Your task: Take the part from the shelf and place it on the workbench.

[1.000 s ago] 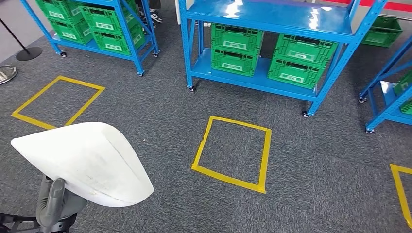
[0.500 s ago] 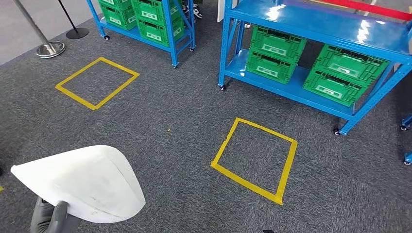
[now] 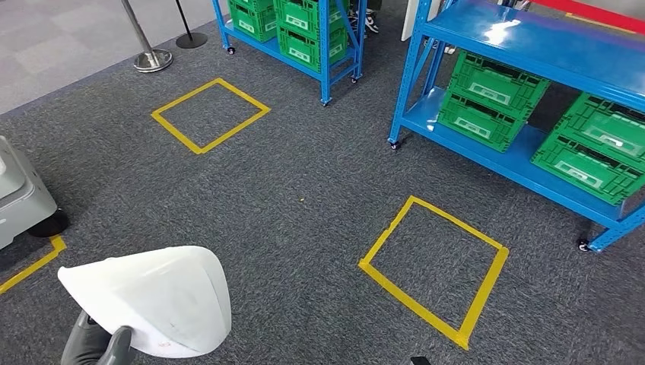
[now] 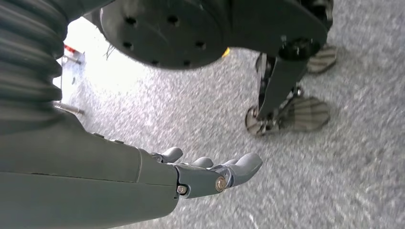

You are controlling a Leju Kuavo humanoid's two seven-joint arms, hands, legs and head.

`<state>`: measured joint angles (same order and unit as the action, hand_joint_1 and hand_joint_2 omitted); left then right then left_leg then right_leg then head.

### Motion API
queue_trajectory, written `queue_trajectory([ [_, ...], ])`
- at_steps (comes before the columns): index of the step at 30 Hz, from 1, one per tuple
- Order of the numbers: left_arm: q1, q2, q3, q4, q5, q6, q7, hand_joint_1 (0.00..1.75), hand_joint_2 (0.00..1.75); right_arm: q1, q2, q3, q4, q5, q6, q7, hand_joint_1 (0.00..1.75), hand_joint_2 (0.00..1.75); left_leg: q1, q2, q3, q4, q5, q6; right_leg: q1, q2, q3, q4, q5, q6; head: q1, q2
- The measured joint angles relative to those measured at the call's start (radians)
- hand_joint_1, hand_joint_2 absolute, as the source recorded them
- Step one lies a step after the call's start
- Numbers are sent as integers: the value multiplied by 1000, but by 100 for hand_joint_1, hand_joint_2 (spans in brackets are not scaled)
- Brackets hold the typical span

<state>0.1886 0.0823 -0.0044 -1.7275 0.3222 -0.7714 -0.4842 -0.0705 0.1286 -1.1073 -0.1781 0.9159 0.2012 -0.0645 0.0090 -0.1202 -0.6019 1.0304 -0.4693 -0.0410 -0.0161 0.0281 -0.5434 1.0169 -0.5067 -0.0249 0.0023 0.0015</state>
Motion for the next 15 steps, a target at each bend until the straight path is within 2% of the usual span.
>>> queue_trajectory([
  [1, -1, 0, -8, 5, 6, 1, 0, 175, 175, 2, -3, -1, 0, -7, -7, 5, 0, 175, -1, 29, -15, 31, -21, -4, -1, -14, 1, -5, 4, -7, -2, 0],
  [3, -12, 0, -26, 21, 13, 0, 1, 175, 175, 8, -10, -4, 0, -23, -24, 25, 0, 175, -2, 92, -67, 147, -90, -10, 2, -43, -1, -8, 5, -15, -7, 0],
  [4, -21, -1, -37, 34, 13, -2, 3, 175, 175, 12, -13, -8, 0, -32, -33, 38, 0, 175, 0, 105, -95, 211, -120, -14, 4, -59, -2, -7, 5, -16, -7, 0],
  [5, -33, -3, -48, 49, 13, -4, 6, 175, 175, 14, -17, -13, 0, -41, -42, 50, 0, 175, 2, 112, -112, 254, -134, -16, 5, -75, -3, -7, 5, -17, -7, 0],
  [6, -50, -5, -60, 65, 12, -7, 8, 175, 175, 14, -19, -19, 0, -48, -49, 60, 0, 175, 3, 116, -111, 261, -128, -18, 6, -90, -3, -7, 4, -17, -7, 0],
  [7, -69, -9, -71, 81, 12, -9, 10, 175, 175, 13, -21, -24, 0, -52, -54, 68, 0, 175, 4, 122, -89, 229, -106, -18, 6, -106, -3, -6, 4, -16, -7, 0],
  [8, -89, -14, -82, 95, 12, -11, 11, 175, 175, 12, -23, -29, 0, -55, -58, 73, 0, 175, 5, 137, -51, 164, -75, -16, 6, -119, -2, -4, 2, -14, -7, 0],
  [10, -125, -26, -99, 112, 13, -13, 12, 175, 175, 10, -24, -35, 0, -57, -64, 82, 0, 175, 1, 183, 20, 38, -32, -6, 10, -140, -1, 2, -2, -5, -7, 0],
  [11, -137, -32, -106, 118, 14, -13, 13, 175, 175, 10, -25, -38, 0, -58, -66, 86, 0, 175, -2, 197, 35, 5, -23, 2, 12, -149, 1, 4, -4, 1, -6, 0],
  [12, -146, -38, -110, 122, 16, -13, 13, 175, 175, 9, -26, -41, 0, -60, -68, 89, 0, 175, -5, 199, 36, -4, -23, 10, 14, -158, 2, 5, -5, 7, -6, 0],
  [13, -151, -43, -114, 126, 18, -13, 14, 175, 175, 9, -26, -43, 0, -62, -69, 91, 0, 175, -7, 187, 34, -5, -20, 17, 13, -167, 6, 4, -6, 14, -5, 0],
  [14, -154, -46, -115, 129, 20, -12, 14, 175, 175, 8, -26, -45, 0, -64, -69, 92, 0, 175, -5, 175, 33, -8, -18, 24, 11, -167, 8, 4, -7, 21, -5, 0],
  [15, -157, -51, -115, 130, 21, -12, 14, 175, 175, 8, -26, -46, 0, -65, -69, 92, 0, 175, -4, 164, 35, -12, -14, 31, 7, -148, 8, 11, -15, 29, -5, 0],
])
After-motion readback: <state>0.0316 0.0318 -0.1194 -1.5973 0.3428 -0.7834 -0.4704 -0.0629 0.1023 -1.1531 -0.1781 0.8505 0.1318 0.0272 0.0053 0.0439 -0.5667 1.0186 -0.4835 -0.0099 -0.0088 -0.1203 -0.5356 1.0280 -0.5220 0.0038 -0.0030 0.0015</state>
